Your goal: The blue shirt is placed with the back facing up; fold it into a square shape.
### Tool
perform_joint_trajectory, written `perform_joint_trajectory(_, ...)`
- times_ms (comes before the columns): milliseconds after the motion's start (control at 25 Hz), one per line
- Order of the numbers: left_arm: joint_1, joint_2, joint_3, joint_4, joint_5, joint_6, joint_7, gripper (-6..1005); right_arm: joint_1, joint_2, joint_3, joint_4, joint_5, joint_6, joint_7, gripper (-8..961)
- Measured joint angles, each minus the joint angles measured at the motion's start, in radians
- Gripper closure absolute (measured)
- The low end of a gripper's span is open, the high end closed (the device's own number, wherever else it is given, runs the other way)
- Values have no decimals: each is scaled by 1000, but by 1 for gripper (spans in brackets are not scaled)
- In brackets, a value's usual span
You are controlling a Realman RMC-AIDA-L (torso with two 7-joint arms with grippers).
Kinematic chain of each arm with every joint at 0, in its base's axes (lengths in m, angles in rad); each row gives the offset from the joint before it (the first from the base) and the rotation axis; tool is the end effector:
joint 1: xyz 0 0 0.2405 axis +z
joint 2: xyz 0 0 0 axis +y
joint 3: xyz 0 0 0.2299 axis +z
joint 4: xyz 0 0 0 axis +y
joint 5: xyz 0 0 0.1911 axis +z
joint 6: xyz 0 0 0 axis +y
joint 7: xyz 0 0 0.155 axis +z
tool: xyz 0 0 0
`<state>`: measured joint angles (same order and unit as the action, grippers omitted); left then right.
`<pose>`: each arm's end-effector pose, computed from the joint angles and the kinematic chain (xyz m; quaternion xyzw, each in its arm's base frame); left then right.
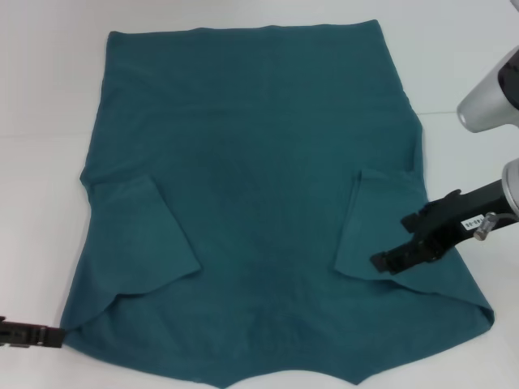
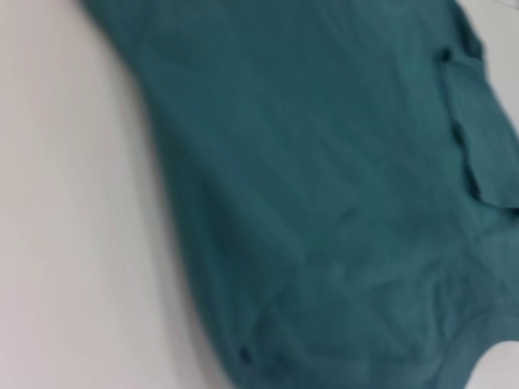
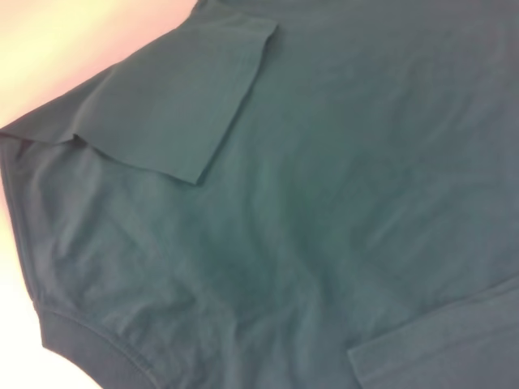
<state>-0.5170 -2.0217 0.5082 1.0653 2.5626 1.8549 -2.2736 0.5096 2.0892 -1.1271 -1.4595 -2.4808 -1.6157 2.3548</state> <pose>-0.2771 0.2780 0.0802 -0.8122 -0.5731 -0.0346 0.1039 0.1817 0.3236 0.0449 -0.9256 0.3184 -0.0726 0.1914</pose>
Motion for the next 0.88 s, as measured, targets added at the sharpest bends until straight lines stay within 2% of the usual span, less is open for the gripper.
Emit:
perform_joint_trajectory(120,-4,-2,-34,-9,41,-12,-3,208,4,0,-15,1,0,5,0,11)
perform_joint_trajectory(400,-12,-10,-26,-63,54,-93,-8,207,19,1,-24,15,0,8,-2,11)
perform_joint_trajectory(640,-45,-15,-21,-128,87,-173,-11,209,27,2,-25,39,0,8,-3,12)
perform_joint_trajectory(880,-88,-45,-22,-140,189,-219,-12,212,27,3,-26,47,-1,11,-4,12)
